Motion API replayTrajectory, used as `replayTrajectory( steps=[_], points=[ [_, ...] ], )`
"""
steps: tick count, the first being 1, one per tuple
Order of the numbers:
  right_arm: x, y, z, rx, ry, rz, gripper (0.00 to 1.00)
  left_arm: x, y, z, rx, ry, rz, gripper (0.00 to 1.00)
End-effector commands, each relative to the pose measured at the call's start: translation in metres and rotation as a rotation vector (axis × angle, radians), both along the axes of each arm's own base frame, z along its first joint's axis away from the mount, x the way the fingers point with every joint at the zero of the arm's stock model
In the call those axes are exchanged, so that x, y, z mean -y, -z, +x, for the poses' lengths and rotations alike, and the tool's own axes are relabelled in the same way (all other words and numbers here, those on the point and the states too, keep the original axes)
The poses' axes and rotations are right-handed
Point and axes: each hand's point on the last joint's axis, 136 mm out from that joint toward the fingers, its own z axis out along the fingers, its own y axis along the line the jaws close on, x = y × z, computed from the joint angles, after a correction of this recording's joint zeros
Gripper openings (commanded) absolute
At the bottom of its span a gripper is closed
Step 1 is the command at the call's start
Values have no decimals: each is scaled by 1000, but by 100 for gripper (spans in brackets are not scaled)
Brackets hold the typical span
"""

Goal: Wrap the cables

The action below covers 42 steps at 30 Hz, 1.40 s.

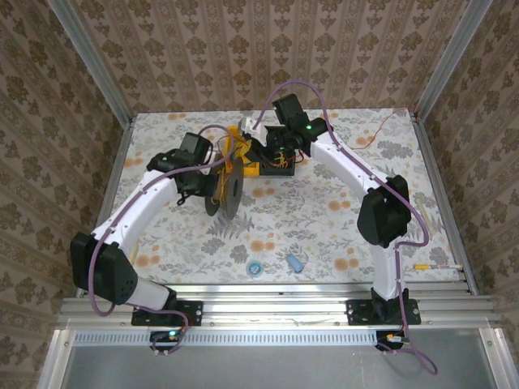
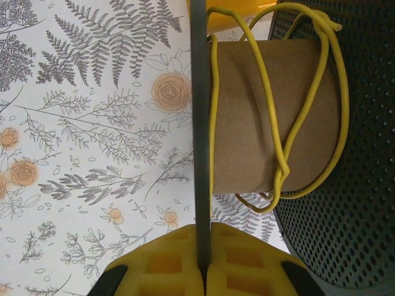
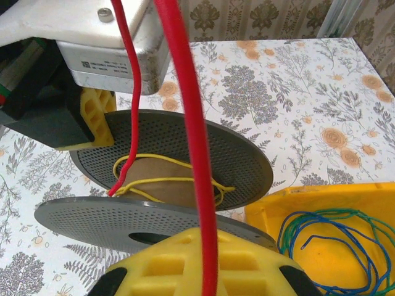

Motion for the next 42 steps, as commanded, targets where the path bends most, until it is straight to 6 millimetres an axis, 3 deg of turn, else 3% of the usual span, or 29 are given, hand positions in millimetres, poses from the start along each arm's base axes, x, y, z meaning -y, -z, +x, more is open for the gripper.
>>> replayTrajectory(
  steps=[1,7,12,17,29,31,42],
  points=[
    [3,-16,-3,22,-15,11,0,10,-4,1,3,11,1,0],
    [2,0,5,16,-4,-8,0,12,-7,1,11,17,3,0],
    [1,18,27,40,40,-8,0,10,-8,-1,11,16,5,4],
    [4,26,36,0,54,36,0,9,-6,-3,4,10,4,11],
    [6,44,31,-91,17,36,0,11,-24,2,42,47,-30,34],
    [6,49,31,-102,14,26,0,4,-27,7,49,26,-42,36],
    [-1,58,33,-38,-23,-18,0,4,-17,-1,20,20,-74,32]
  ],
)
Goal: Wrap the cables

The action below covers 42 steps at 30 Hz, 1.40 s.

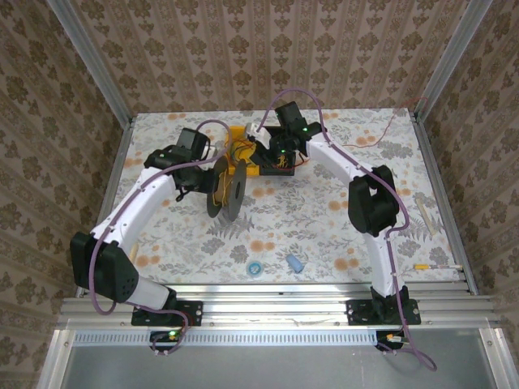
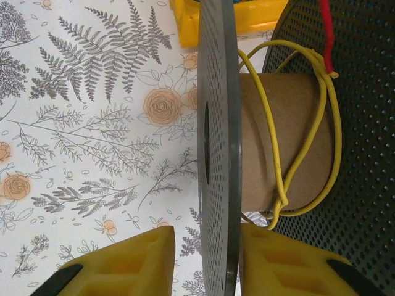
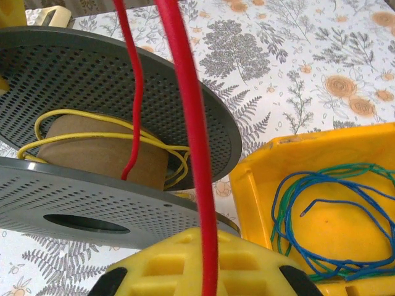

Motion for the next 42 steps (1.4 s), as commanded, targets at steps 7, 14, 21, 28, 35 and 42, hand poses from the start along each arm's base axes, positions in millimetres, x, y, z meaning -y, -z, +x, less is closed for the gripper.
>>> replayTrajectory(
  steps=[7,14,21,28,35,42],
  points=[
    [-15,-2,1,137,-73,-28,0,2,-7,-6,8,9,-32,30],
    [-19,4,6,243,-111,-79,0,2,-7,-5,12,11,-32,32],
    [-21,5,12,279,-115,-87,0,3,-6,-5,12,15,-33,33],
    [-21,-7,15,284,-87,-74,0,5,-2,-5,0,19,-36,23],
    [-18,-43,15,243,-9,-19,0,9,-1,-1,-3,22,-37,13],
    [-14,-77,0,128,54,35,0,9,0,5,-7,9,-17,4]
  ],
)
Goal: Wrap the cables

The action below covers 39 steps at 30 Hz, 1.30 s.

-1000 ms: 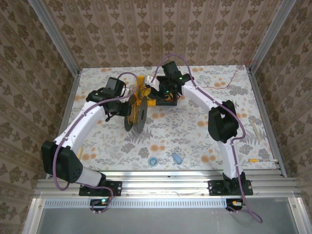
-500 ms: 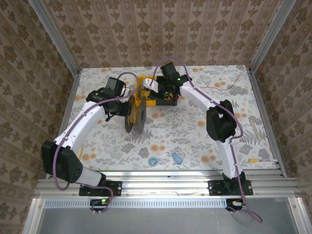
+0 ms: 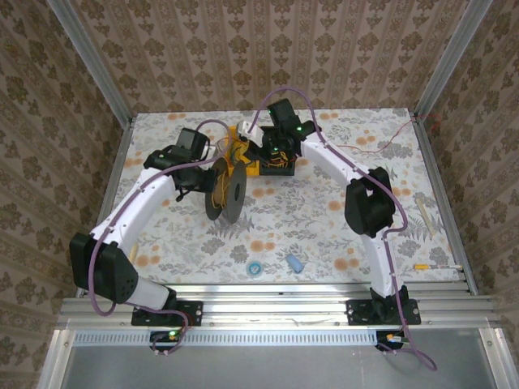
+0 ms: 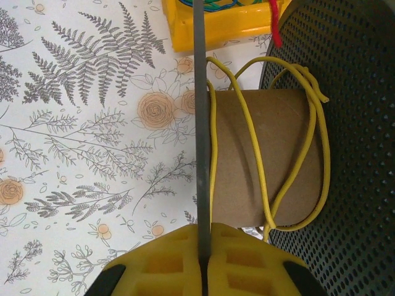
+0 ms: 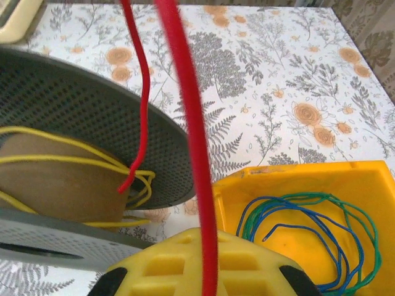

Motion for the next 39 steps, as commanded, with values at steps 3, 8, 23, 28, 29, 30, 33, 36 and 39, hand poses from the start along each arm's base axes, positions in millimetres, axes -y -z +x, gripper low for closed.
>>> replayTrajectory(
  steps=[3,8,23,28,29,30,33,36,39],
  points=[
    [5,-61,-21,-93,69,78,0,6,-2,8,-5,-1,12,3],
    [10,-70,-29,-195,156,116,0,9,-5,15,1,2,28,1],
    [16,-17,-59,-378,489,127,0,14,-12,29,24,-11,22,1],
    [16,-8,-70,-384,523,110,0,14,-14,32,31,-14,19,1],
    [15,-7,-72,-381,524,106,0,14,-14,32,31,-15,19,1],
    [15,-5,-74,-378,525,99,0,14,-14,32,32,-15,17,1],
    [15,1,-78,-374,530,75,0,15,-14,32,32,-13,14,1],
    [12,5,-82,-372,514,61,0,17,-14,32,34,-9,5,4],
    [9,12,-87,-387,488,44,0,19,-15,32,34,-5,-5,11]
  ],
)
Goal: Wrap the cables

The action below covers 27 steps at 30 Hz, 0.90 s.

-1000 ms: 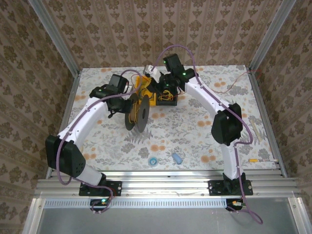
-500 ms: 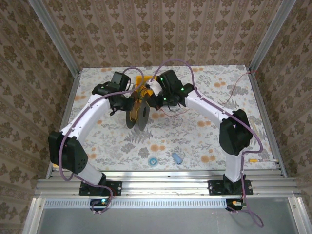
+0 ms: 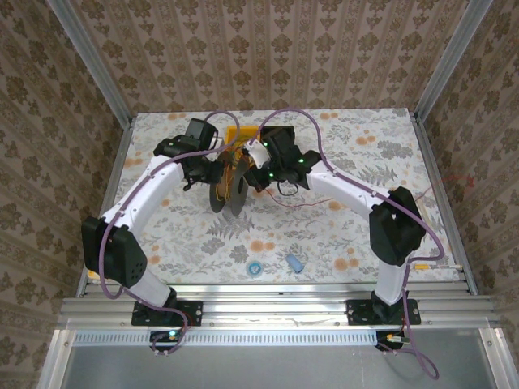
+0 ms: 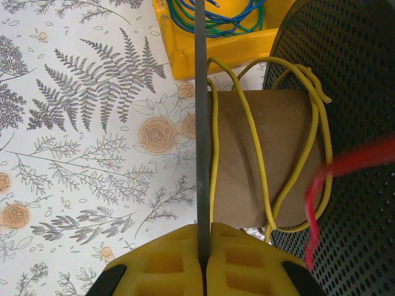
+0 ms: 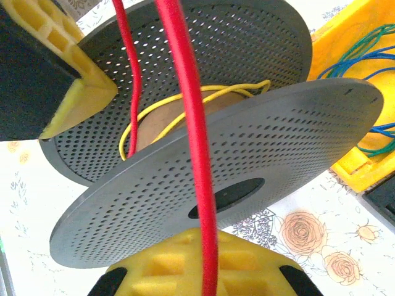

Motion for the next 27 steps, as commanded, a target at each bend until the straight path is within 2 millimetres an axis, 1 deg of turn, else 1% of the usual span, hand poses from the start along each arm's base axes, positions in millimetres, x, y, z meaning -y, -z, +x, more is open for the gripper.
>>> replayTrajectory(
  steps=[1,6,12,14,17,18,20,23,24,27],
  points=[
    [-1,-2,-4,8,-9,-6,0,7,-13,7,33,-5,-40,13],
    [-2,8,-3,-13,-9,-31,0,7,-16,5,37,-2,-48,19],
    [-2,16,-1,-28,0,-51,0,4,-21,2,43,-1,-49,22],
    [-2,18,0,-29,1,-54,0,3,-22,0,42,0,-53,23],
    [-2,19,0,-31,-1,-57,0,4,-26,-3,48,9,-63,28],
    [-2,19,0,-32,-1,-58,0,4,-29,-5,54,14,-68,33],
    [-3,19,0,-31,-2,-60,0,4,-34,-7,74,19,-86,48],
    [-4,17,1,-26,-9,-55,0,3,-36,-6,79,20,-83,60],
    [-4,17,0,-27,-12,-53,0,4,-34,-5,75,22,-80,63],
    [-6,14,-1,-23,-24,-40,0,8,-26,-1,57,29,-81,64]
  ],
)
